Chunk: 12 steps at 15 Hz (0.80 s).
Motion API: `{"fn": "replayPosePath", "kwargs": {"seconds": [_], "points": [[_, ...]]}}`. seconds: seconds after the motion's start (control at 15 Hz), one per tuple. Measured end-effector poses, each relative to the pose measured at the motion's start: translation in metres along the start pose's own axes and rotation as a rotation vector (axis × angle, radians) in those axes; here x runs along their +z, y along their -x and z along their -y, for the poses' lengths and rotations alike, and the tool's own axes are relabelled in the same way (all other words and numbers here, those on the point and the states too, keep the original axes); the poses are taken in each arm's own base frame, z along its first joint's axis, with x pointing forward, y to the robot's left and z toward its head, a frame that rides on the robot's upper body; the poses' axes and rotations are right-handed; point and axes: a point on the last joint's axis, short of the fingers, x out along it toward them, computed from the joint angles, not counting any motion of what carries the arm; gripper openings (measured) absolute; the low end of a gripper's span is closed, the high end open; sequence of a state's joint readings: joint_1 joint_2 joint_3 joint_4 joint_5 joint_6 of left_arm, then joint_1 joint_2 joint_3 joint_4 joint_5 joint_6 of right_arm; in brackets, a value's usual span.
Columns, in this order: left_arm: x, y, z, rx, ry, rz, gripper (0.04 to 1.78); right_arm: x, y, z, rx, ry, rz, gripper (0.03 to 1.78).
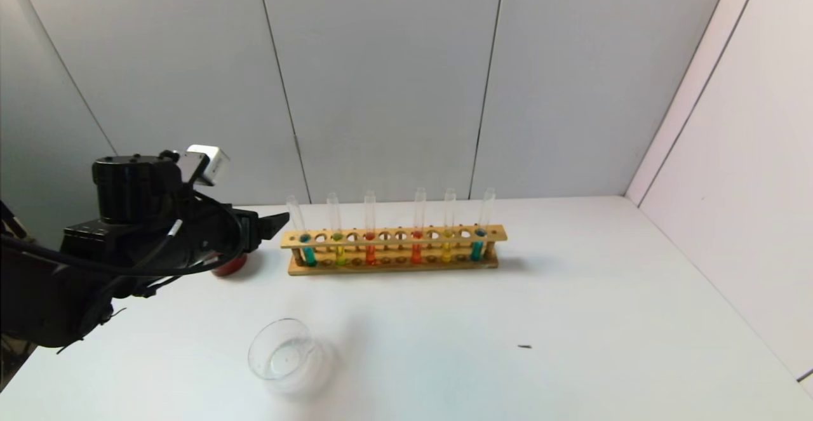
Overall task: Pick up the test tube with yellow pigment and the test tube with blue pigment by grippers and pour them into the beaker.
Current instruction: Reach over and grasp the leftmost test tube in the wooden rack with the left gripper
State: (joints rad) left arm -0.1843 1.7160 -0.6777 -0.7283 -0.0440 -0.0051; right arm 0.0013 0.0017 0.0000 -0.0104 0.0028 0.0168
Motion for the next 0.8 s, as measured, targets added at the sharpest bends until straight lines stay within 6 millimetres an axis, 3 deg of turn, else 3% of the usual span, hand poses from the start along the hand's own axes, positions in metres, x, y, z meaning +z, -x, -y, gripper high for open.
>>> {"fn": "replayPosePath", "kwargs": {"seconds": [0.33,0.8], "points": [[-0.014,-0.035,0.020,0.053,0.061,0.024,1.71,0.000,0.000,0.000,0.000,0.000,0.000,1.74],[-0.021,-0.061,0.027,0.046,0.088,0.045,1.71,0.000,0.000,0.000,0.000,0.000,0.000,1.74]]}}
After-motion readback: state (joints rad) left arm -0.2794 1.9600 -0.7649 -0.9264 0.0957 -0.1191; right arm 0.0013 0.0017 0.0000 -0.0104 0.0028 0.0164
